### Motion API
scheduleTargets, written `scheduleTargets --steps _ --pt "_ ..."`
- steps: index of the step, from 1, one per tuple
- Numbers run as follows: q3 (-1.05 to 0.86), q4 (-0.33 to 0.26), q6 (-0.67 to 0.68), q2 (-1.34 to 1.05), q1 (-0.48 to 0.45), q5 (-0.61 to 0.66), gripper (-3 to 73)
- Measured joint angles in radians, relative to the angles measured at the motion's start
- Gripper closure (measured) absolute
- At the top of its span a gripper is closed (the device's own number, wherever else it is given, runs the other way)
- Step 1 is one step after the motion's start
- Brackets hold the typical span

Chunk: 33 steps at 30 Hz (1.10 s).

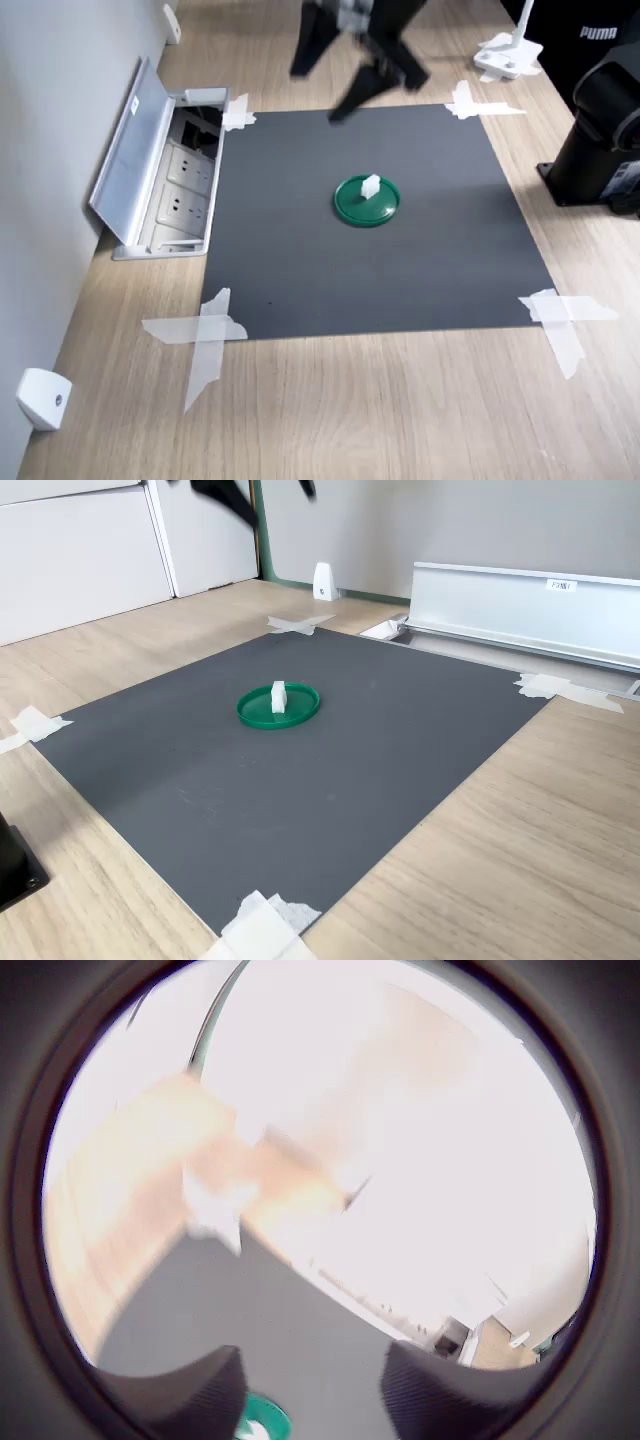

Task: Grasp a white terminal and put it on the green lid.

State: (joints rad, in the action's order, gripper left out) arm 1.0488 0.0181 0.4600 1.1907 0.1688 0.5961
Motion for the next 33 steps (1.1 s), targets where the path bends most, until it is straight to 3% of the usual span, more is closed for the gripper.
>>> scheduleTargets --steps 4,6,8,12,15,21,26,33 --pt "0.000 -0.096 -0.043 -0.111 0.000 -0.028 50.7" --pt "-0.010 -0.100 -0.071 -0.160 0.000 -0.060 62.2" --pt "-0.039 -0.087 -0.113 -0.221 0.000 -0.120 67.4" --pt "-0.152 -0.029 -0.237 -0.353 0.000 -0.240 69.8" --pt "-0.261 -0.001 -0.324 -0.460 -0.004 -0.260 70.0" --pt "-0.492 -0.028 -0.485 -0.704 -0.150 -0.316 70.0" --pt "-0.651 -0.058 -0.511 -0.882 -0.290 -0.348 70.0" --pt "-0.787 -0.065 -0.513 -1.057 -0.325 -0.302 70.0"
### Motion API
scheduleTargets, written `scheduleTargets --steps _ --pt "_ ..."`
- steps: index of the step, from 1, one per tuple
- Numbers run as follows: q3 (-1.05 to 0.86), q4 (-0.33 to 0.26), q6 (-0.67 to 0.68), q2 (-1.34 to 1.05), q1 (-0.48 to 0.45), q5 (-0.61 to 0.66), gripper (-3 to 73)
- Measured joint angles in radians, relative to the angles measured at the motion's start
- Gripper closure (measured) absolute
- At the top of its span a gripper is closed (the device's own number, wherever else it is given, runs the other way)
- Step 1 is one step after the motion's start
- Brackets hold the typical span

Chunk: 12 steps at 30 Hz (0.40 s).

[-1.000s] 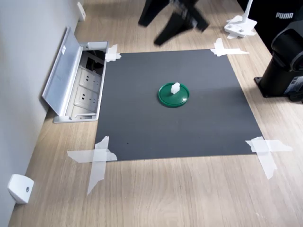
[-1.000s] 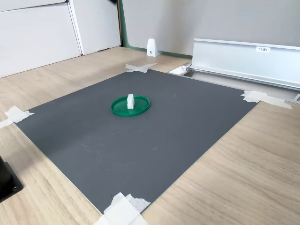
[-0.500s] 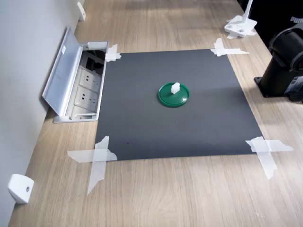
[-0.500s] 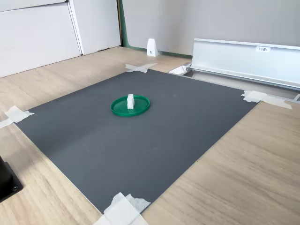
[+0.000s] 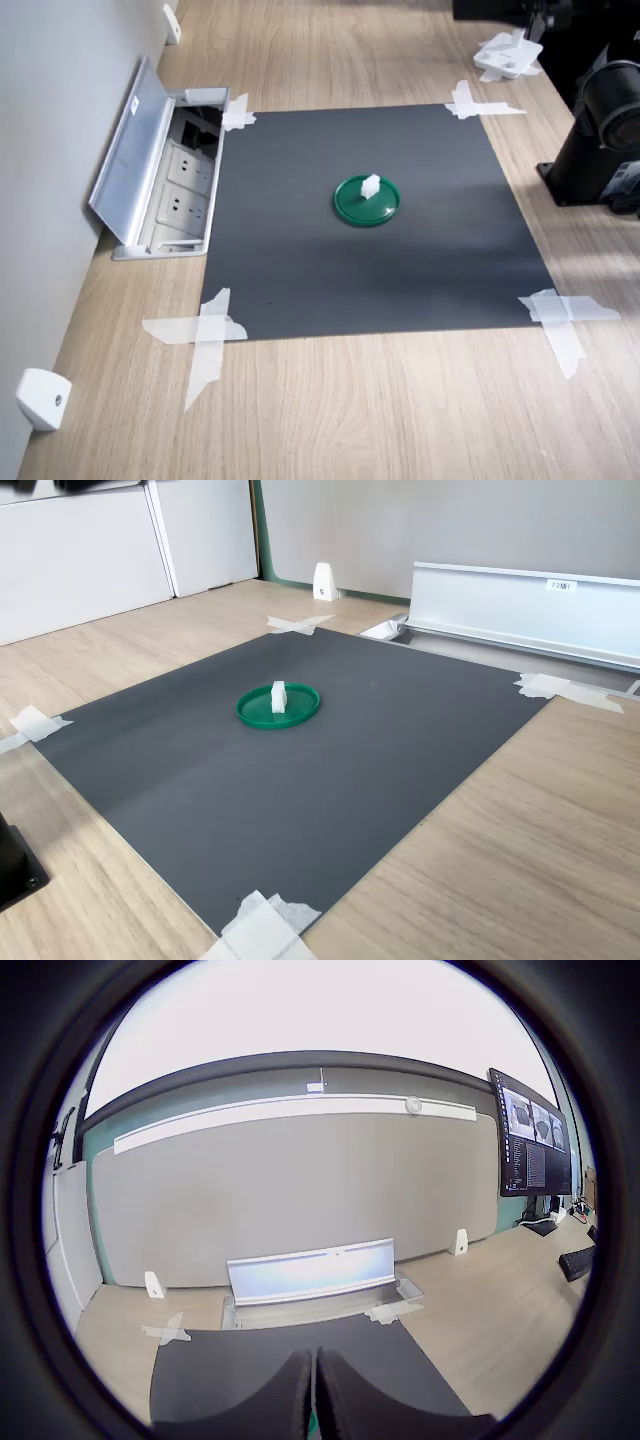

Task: Grasp a white terminal and put it on the green lid.

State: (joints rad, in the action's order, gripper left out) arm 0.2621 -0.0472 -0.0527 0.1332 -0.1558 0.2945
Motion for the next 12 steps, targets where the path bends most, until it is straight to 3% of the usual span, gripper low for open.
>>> scheduleTargets --steps 12 --pt "-0.101 0.003 0.000 -0.130 -0.002 0.037 70.2"
